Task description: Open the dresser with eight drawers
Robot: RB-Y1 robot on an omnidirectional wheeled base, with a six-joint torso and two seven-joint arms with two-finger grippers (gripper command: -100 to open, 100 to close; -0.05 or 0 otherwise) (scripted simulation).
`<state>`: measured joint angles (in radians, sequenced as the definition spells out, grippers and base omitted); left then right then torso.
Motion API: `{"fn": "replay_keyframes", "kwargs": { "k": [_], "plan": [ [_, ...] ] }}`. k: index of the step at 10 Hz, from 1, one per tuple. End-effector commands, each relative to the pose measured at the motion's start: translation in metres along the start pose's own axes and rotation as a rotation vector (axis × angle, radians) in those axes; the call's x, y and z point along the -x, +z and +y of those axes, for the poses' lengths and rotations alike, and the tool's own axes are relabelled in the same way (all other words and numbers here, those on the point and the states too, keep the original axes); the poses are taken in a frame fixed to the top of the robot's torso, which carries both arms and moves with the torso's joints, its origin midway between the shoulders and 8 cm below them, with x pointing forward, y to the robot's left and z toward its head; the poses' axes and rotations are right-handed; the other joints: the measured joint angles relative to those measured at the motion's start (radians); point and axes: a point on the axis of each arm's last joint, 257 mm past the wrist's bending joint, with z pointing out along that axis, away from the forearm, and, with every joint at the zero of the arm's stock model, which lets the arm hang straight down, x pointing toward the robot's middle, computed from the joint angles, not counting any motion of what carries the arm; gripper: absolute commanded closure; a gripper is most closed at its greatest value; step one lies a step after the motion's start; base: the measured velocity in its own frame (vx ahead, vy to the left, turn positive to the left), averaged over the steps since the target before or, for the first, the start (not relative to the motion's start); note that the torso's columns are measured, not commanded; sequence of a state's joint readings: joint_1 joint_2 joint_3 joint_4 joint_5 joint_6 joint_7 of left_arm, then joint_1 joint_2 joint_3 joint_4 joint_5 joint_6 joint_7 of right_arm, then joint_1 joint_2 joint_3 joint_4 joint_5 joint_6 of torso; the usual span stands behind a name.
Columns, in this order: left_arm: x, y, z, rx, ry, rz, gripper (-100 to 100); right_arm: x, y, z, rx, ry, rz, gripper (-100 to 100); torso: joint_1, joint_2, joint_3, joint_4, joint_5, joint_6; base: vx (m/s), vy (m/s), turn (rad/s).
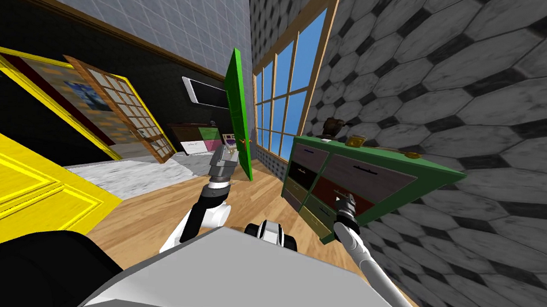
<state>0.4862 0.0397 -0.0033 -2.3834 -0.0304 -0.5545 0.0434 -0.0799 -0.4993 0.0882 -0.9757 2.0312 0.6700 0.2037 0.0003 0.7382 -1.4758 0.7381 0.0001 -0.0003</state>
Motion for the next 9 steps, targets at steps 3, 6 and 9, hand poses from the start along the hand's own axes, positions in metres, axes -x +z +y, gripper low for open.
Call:
{"fn": "replay_keyframes", "kwargs": {
  "k": [3, 6, 9],
  "plan": [
    [0.000, 0.000, 0.000, 0.000, 0.000, 0.000, 0, 0.015, -0.014, 0.010, 0.015, 0.005, -0.052, 100, -0.002, -0.008, -0.004, -0.007, -0.006, 0.002, 0.050, 0.039, -0.241],
    [0.000, 0.000, 0.000, 0.000, 0.000, 0.000, 0, 0.018, -0.014, 0.005, -0.002, 0.008, -0.065, 100, -0.008, -0.008, -0.004, -0.007, -0.009, -0.004, 0.024, 0.034, -0.081],
    [0.000, 0.000, 0.000, 0.000, 0.000, 0.000, 0, 0.024, -0.007, 0.006, 0.024, 0.006, -0.082, 100, 0.000, -0.002, 0.000, -0.005, -0.006, -0.004, -0.109, 0.095, -0.017]
  ]
}}
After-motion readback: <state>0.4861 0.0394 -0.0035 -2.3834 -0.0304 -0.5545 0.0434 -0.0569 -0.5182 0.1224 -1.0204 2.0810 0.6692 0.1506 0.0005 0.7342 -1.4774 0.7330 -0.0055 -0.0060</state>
